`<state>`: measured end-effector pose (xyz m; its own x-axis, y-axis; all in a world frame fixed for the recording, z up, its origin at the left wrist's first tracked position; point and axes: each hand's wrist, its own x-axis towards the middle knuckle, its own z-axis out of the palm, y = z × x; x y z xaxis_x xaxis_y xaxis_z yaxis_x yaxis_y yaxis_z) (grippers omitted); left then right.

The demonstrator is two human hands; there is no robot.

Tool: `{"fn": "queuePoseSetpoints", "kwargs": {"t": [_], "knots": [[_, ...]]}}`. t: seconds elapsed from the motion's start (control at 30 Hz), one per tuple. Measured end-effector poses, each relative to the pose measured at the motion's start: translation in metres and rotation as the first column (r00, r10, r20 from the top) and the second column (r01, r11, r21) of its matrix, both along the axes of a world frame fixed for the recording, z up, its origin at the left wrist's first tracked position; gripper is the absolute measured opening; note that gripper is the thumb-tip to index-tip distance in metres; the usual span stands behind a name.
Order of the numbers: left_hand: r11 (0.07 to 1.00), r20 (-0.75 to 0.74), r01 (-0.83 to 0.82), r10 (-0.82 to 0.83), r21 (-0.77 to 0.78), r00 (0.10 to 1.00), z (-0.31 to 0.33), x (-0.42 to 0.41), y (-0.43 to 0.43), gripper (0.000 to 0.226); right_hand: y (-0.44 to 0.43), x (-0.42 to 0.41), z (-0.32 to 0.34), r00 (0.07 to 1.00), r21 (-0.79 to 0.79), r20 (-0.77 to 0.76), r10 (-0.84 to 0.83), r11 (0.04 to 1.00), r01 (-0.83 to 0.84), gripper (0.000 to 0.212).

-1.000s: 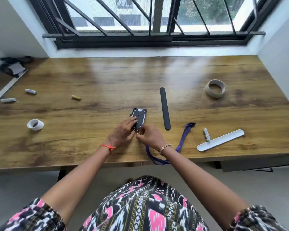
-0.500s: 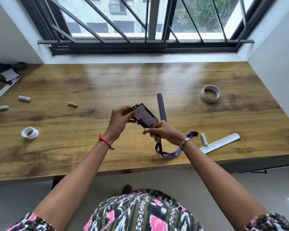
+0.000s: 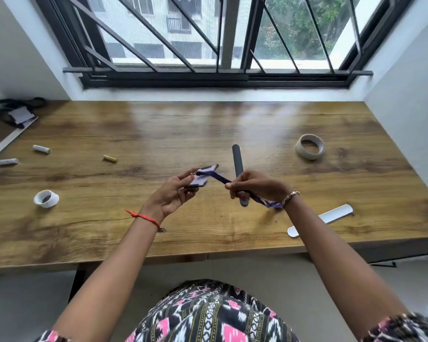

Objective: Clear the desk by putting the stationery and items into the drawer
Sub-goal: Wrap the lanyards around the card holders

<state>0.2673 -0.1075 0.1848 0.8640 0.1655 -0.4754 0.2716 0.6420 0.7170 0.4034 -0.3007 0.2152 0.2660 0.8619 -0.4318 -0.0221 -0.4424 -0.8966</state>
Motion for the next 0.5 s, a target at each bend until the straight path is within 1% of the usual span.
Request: {"fn": "queuePoseSetpoints", "kwargs": {"t": [0.07,0.1,0.13,0.17,0.2,0.23,0.3,0.37,0.43,0.5], "knots": [[0.978,-0.052,-0.01,-0.001,-0.21,0.999,-0.001,-0.005,0.003,0.02,-0.002,-0.002,-0.002,0.986,0.023,0.134,-0.103,0.995,0.101,0.023],[0.95,-0.084,-0.003,-0.024,-0.313,0.996,-0.002,-0.008,0.003,0.021,-0.002,-0.005,-0.001,0.973,0.045,0.171,-0.152,0.988,0.147,0.02],[0.921,-0.094,0.006,-0.045,-0.389,0.995,-0.002,-0.01,-0.001,0.029,-0.002,-0.008,-0.002,0.962,0.072,0.189,-0.198,0.98,0.187,0.019],[0.896,-0.077,0.019,-0.059,-0.443,0.995,-0.002,-0.012,-0.005,0.045,0.0,-0.012,-0.001,0.952,0.103,0.194,-0.235,0.97,0.218,0.021],[0.866,-0.047,0.029,-0.061,-0.499,0.997,-0.003,-0.013,-0.007,0.059,0.001,-0.016,-0.002,0.947,0.132,0.187,-0.261,0.962,0.239,0.027],[0.834,-0.024,0.029,-0.05,-0.551,0.998,-0.004,-0.012,-0.01,0.067,0.002,-0.02,-0.003,0.949,0.157,0.16,-0.273,0.956,0.248,0.033],[0.785,-0.009,0.018,-0.03,-0.619,1.0,-0.004,-0.011,-0.019,0.074,0.003,-0.027,-0.006,0.962,0.197,0.046,-0.269,0.947,0.255,0.038],[0.748,-0.017,0.013,-0.032,-0.664,0.999,-0.002,-0.009,-0.028,0.076,0.006,-0.034,-0.01,0.96,0.209,-0.051,-0.275,0.937,0.28,0.035],[0.744,-0.033,0.013,-0.047,-0.668,0.998,0.001,-0.008,-0.035,0.071,0.01,-0.042,-0.012,0.949,0.208,-0.054,-0.31,0.926,0.314,0.032],[0.737,-0.061,0.008,-0.067,-0.675,0.996,0.003,-0.008,-0.04,0.06,0.013,-0.049,-0.013,0.931,0.223,-0.019,-0.365,0.906,0.36,0.026]]}}
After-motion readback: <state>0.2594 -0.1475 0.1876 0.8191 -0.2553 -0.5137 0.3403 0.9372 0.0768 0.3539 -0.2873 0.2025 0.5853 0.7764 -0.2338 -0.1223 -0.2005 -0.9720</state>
